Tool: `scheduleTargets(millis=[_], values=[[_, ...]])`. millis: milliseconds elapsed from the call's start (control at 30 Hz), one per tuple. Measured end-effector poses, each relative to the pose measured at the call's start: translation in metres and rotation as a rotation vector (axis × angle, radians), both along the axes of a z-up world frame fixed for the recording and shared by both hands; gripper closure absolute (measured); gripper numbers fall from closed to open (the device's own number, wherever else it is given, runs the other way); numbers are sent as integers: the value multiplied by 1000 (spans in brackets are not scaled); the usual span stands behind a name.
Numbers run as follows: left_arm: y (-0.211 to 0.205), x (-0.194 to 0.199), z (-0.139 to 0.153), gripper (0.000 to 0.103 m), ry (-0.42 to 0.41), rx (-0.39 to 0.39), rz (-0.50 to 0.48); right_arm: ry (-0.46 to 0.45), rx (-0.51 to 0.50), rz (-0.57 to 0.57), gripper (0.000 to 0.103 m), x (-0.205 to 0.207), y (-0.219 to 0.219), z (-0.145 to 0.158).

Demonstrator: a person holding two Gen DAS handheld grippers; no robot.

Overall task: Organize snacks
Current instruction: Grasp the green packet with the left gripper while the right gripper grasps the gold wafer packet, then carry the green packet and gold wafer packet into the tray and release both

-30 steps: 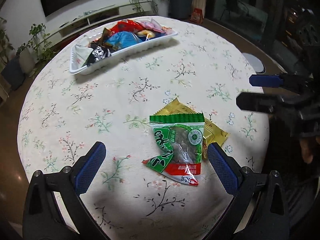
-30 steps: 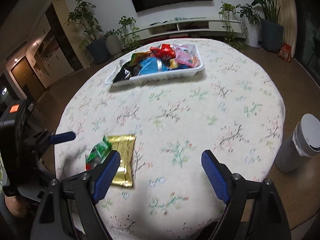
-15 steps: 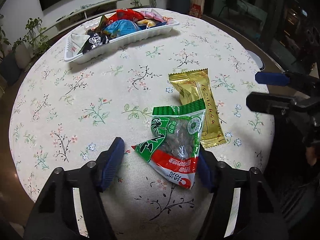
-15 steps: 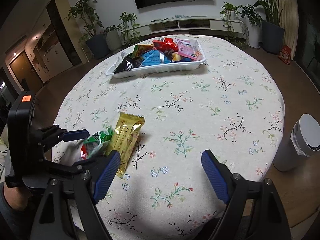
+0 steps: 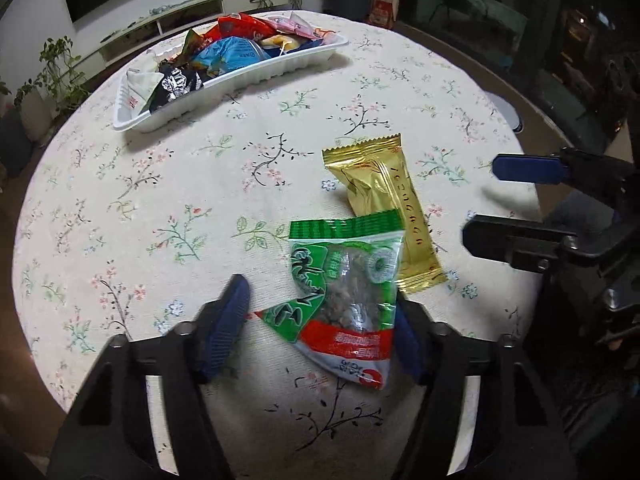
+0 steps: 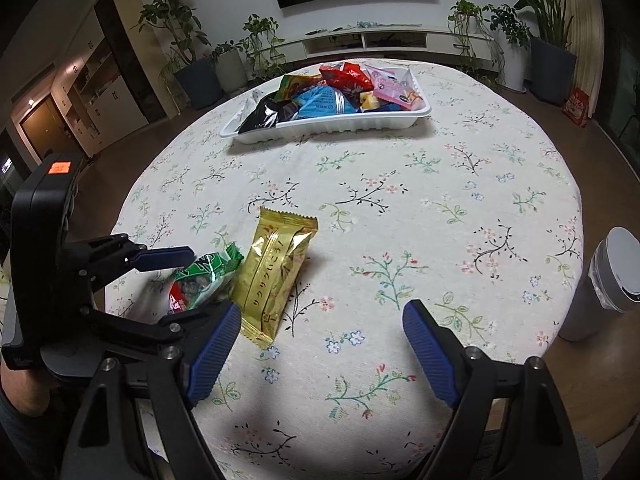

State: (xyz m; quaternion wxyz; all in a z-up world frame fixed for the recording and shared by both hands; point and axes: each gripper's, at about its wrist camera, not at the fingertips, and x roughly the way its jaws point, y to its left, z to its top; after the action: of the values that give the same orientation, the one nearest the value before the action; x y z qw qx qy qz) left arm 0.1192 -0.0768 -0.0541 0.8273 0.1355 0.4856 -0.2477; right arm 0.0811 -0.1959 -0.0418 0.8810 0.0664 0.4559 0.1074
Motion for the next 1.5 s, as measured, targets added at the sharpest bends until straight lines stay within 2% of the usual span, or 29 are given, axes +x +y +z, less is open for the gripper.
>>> scheduleTargets(millis=[133,233,467,633,900,1000,1067,1100,1267,1500], values=[[1,0,1,52,-4,-4,6,5,15,-1,18,7,4,0],[5,-1,2,60,-10,-16,17,14,36,6,18,11,9,-1],[14,-3,2,61,-18,-53,56,79,87,-12,27,25,15,-14],[18,-5,3,61,-27,-70,86,109,106,-22,28,35,22,-19],[25,-4,2,61,-42,-75,134,100,26,-12,29,44,40,-23],[27,-5,2,61,-46,-79,140,84,-63,-1,44,44,46,-24],[27,-5,2,61,-49,-84,142,75,-117,10,62,42,48,-24],[28,-6,2,61,-51,-87,144,73,-128,12,66,42,47,-24],[27,-7,3,62,-54,-95,146,55,-162,41,69,35,46,-23],[32,-8,11,62,-75,-105,163,10,-128,21,69,25,36,-14]])
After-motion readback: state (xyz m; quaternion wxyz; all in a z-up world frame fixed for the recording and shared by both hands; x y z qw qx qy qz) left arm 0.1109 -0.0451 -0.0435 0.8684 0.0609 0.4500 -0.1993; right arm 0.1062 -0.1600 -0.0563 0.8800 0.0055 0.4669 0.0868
